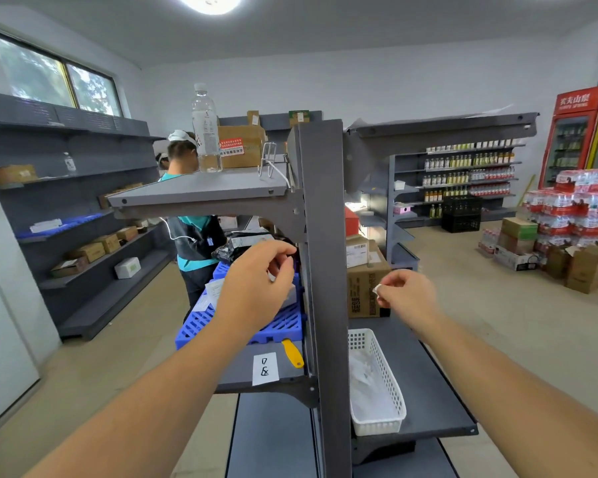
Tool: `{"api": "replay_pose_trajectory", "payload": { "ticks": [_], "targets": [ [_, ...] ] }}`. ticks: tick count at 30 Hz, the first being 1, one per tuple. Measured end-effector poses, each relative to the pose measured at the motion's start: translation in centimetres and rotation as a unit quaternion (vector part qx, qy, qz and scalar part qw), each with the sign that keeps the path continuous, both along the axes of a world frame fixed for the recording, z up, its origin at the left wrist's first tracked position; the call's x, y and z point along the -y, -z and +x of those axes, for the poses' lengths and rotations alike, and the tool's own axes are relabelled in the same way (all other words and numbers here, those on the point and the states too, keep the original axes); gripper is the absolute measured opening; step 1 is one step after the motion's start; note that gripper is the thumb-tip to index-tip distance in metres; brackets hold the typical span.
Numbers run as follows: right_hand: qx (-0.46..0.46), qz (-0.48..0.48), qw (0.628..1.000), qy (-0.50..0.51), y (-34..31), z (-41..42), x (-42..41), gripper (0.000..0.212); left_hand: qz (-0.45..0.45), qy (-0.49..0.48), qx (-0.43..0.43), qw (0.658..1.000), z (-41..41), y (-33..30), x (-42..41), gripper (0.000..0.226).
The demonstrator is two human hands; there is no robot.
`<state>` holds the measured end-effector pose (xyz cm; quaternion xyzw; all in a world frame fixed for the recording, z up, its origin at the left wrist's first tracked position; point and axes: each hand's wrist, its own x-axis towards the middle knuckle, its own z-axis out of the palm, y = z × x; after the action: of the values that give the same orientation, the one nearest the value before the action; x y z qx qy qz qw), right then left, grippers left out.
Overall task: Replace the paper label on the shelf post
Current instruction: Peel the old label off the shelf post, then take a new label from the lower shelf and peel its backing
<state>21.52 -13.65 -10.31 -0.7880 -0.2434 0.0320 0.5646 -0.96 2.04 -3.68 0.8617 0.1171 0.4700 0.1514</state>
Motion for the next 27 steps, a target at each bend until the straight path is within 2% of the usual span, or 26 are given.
{"api": "replay_pose_trajectory", "payload": {
  "ticks": [6, 11, 17, 23, 27],
  "targets": [
    [0.065, -0.144, 0.987, -0.022, 2.8, 1.2, -1.5, 0.008, -0.018, -0.036, -0.044, 0.998, -1.0, 1.3, -1.7, 0.021],
    [0.065, -0.203, 0.977, -0.013, 4.0, 2.2, -2.3, 0.030, -0.015, -0.058, -0.062, 0.996, -1.5, 1.9, -2.9, 0.020],
    [0.060, -0.197, 0.978, -0.014, 3.9, 2.1, -2.8, 0.029, -0.027, -0.072, -0.096, 0.992, -1.5, 3.1, -4.0, 0.020],
    [0.036, -0.140, 0.989, -0.033, 2.6, 1.1, -2.8, 0.023, -0.041, -0.056, -0.189, 0.980, -1.0, 6.9, -5.2, 0.021],
    [0.041, -0.128, 0.990, -0.046, 1.8, 0.1, -2.5, 0.022, -0.051, -0.071, -0.269, 0.959, -0.7, 9.7, -5.8, 0.022]
  ]
}}
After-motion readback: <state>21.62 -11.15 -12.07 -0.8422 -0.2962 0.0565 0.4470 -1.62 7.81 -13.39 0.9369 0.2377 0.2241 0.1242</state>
